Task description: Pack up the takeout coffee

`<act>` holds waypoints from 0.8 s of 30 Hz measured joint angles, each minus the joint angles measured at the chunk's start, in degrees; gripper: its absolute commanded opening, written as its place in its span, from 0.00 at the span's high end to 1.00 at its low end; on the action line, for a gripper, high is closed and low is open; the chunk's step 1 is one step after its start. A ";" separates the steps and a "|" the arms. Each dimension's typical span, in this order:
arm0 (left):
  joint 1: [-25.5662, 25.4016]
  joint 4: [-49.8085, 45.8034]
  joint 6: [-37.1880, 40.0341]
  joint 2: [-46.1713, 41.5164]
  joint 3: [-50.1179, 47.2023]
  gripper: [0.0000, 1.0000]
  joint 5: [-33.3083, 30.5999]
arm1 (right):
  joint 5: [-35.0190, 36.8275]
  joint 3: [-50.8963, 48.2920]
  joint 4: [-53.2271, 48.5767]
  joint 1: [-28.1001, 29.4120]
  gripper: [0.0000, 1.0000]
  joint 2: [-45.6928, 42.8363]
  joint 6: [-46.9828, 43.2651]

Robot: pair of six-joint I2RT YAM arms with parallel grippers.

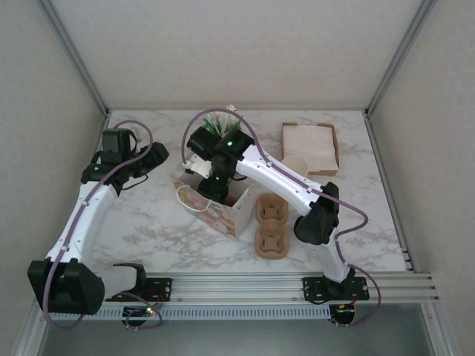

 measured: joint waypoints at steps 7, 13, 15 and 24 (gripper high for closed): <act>0.13 4.28 -3.74 9.11 -2.73 0.43 0.70 | 1.25 -0.66 1.22 0.00 0.51 0.00 0.00; -0.52 7.34 -4.98 14.01 -4.74 0.42 3.61 | 3.04 -0.87 2.08 0.00 0.51 1.16 -0.02; -1.14 8.04 -5.11 14.47 -5.22 0.41 4.31 | 3.02 -0.98 2.21 0.00 0.51 1.99 -0.02; -2.29 10.56 -5.09 16.72 -6.64 0.42 5.27 | 2.62 -2.56 4.00 0.00 0.52 2.56 -0.02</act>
